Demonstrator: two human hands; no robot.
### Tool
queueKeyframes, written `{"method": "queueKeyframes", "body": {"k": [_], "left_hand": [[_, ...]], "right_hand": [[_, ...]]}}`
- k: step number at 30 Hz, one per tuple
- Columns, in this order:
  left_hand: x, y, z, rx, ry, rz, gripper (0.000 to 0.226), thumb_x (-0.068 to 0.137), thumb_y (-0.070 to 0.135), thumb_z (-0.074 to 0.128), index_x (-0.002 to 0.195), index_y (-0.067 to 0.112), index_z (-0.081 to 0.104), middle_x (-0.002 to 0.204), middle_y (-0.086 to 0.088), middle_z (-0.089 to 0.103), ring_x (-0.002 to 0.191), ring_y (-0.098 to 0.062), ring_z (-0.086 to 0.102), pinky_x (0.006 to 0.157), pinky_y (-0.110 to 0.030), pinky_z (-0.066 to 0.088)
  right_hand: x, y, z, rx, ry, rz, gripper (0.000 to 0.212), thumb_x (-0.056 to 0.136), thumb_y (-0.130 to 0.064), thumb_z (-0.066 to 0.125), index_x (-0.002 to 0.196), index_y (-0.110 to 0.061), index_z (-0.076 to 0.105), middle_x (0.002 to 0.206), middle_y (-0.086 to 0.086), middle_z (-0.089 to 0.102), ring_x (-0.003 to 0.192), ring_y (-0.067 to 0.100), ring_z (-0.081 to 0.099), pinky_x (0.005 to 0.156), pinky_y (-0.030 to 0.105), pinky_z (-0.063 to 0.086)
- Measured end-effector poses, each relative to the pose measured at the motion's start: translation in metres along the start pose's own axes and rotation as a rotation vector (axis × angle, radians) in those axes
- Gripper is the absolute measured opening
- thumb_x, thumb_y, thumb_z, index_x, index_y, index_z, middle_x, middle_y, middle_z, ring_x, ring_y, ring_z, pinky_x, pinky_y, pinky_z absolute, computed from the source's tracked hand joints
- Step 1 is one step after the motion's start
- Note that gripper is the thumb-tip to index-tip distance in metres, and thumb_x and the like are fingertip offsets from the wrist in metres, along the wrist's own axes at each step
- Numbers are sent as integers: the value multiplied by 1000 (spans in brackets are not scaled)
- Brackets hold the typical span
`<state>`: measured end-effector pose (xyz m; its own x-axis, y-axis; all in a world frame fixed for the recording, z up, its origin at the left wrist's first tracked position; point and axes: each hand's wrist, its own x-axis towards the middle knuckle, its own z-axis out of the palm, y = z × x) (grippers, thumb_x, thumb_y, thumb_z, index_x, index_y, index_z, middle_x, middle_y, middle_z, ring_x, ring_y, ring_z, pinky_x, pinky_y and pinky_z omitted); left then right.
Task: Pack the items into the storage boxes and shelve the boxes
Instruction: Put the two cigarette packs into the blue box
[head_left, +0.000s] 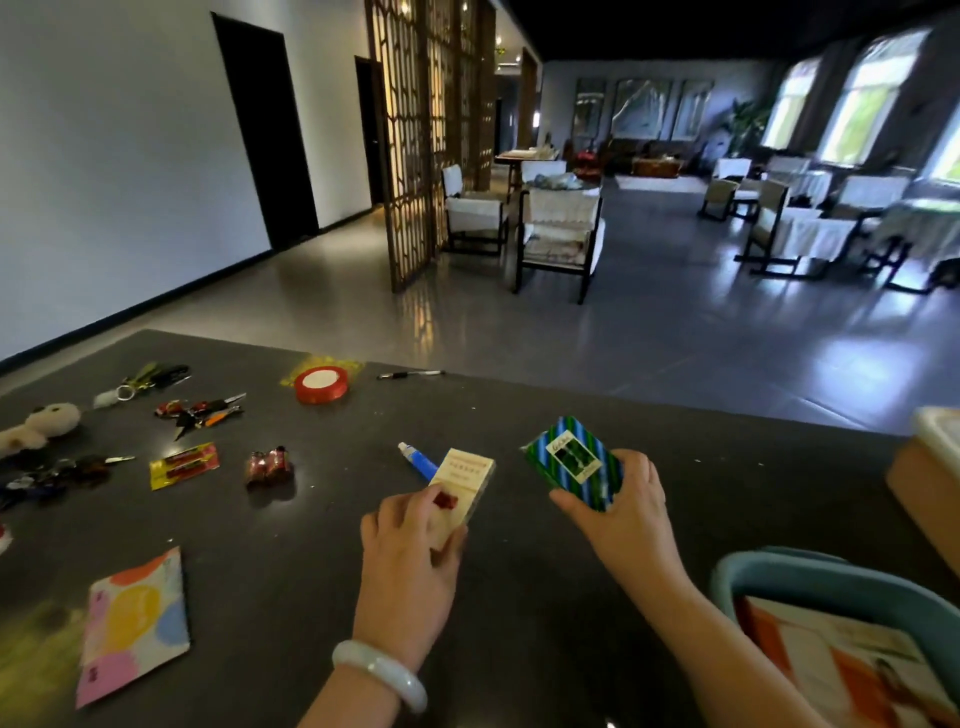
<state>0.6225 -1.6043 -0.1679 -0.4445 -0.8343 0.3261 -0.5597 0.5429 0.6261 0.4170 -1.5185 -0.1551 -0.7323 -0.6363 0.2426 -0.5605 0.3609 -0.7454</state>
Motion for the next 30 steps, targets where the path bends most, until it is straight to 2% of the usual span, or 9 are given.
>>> {"method": "queueKeyframes", "body": {"k": [5, 10, 13, 16, 18, 20, 24, 27, 30], "left_hand": [[-26, 74, 28, -49, -47, 104, 57, 85, 40, 63, 135, 41, 35, 133, 12, 37, 112, 3, 23, 91, -19, 33], [-60, 144, 72, -89, -123, 218, 54, 86, 44, 60, 134, 41, 37, 129, 14, 35, 109, 3, 25, 90, -19, 35], [-82, 176, 95, -105, -134, 252, 51, 87, 45, 59, 134, 37, 41, 124, 12, 35, 106, 1, 25, 93, -21, 36], [-98, 195, 111, -77, -155, 249, 50, 88, 48, 56, 135, 36, 41, 125, 11, 35, 108, -3, 27, 94, -23, 33], [-106, 204, 119, -24, -156, 243, 49, 89, 51, 54, 134, 37, 40, 127, 9, 36, 110, -6, 30, 93, -22, 27], [-109, 210, 123, 14, -148, 210, 49, 90, 52, 52, 134, 36, 40, 128, 7, 37, 114, -9, 33, 94, -24, 27], [-107, 212, 124, -10, -130, 85, 48, 89, 47, 56, 133, 32, 42, 130, 2, 38, 114, -13, 33, 96, -32, 40], [-109, 210, 126, -62, -141, 22, 47, 89, 42, 59, 132, 30, 44, 130, 0, 38, 113, -12, 29, 90, -27, 41], [-110, 207, 129, -76, -156, -16, 46, 89, 41, 59, 131, 31, 44, 130, -1, 37, 116, -14, 30, 85, -23, 38]], "right_hand": [[-25, 41, -77, -122, 123, 43, 73, 68, -54, 75, 124, -24, 39, 110, -9, 40, 105, 9, 36, 92, 32, 42], [-57, 99, -143, -135, 155, 140, 75, 68, -59, 73, 124, -26, 37, 112, -11, 39, 110, 8, 34, 98, 33, 38], [-77, 129, -169, -131, 163, 162, 73, 67, -59, 75, 122, -28, 38, 109, -14, 37, 110, 5, 34, 95, 26, 33], [-91, 150, -182, -122, 135, 200, 67, 65, -63, 73, 112, -35, 35, 107, -15, 39, 107, 3, 39, 91, 22, 35], [-96, 158, -184, -141, 87, 235, 69, 66, -64, 72, 116, -31, 37, 111, -12, 44, 111, 8, 44, 92, 25, 39], [-98, 162, -183, -187, 36, 243, 74, 68, -63, 71, 123, -25, 38, 119, -7, 48, 114, 11, 45, 94, 26, 38], [-97, 161, -175, -367, 8, 179, 80, 70, -71, 62, 126, -19, 37, 125, -2, 46, 121, 17, 39, 103, 31, 35], [-93, 159, -169, -530, -5, 140, 94, 68, -79, 53, 133, -14, 32, 133, 4, 39, 129, 24, 32, 111, 38, 26], [-92, 161, -164, -545, -112, 183, 110, 66, -86, 46, 141, -10, 22, 142, 10, 28, 136, 29, 21, 114, 41, 20]]}}
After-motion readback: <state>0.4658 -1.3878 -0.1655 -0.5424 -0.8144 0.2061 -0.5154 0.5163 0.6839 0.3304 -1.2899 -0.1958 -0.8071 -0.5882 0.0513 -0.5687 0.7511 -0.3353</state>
